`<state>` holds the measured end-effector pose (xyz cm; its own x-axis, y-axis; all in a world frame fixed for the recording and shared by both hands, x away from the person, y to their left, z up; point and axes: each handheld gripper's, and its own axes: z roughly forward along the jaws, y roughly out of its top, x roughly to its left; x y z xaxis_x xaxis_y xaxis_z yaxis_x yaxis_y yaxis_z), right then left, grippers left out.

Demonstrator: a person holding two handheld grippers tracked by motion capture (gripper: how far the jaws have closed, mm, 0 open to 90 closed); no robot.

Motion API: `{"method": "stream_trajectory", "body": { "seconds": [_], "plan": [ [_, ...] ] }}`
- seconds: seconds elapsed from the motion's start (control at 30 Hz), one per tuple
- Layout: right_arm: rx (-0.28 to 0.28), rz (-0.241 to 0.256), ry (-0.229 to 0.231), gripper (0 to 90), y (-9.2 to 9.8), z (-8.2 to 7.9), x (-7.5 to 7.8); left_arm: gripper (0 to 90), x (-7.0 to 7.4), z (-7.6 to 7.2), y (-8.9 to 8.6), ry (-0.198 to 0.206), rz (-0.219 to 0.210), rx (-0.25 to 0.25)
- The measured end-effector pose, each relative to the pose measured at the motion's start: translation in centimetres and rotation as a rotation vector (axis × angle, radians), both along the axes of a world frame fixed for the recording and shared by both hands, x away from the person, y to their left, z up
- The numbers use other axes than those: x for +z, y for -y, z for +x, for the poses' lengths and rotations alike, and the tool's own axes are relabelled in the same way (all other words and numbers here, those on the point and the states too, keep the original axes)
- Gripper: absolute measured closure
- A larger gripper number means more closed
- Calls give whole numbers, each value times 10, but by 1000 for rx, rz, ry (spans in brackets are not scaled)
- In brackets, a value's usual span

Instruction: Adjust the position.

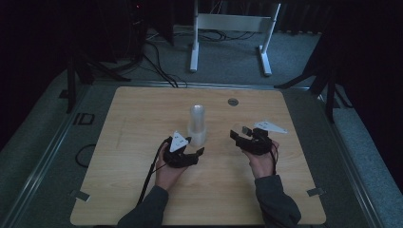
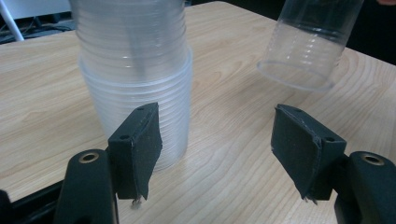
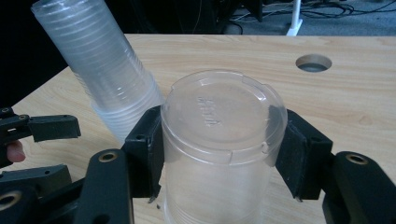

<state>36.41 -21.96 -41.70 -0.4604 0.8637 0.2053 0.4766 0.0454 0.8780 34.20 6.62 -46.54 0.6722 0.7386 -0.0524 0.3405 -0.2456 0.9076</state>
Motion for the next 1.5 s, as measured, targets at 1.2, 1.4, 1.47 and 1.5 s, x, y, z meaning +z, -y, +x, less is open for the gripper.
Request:
{"method": "stream_trajectory", "body": {
  "seconds": [1.2,1.4,1.47,1.5],
  "plan": [
    [21,224,-89,412,-4,-16,-34,290,2,0,37,40,-20,-134],
    [18,261,-99,413,-4,-17,-38,258,0,1,45,59,-19,-142],
    [20,272,-100,414,-4,-18,-38,258,-1,1,48,56,-15,-150],
    [21,279,-99,414,-4,-18,-38,259,-2,1,49,56,-13,-153]
  ]
}}
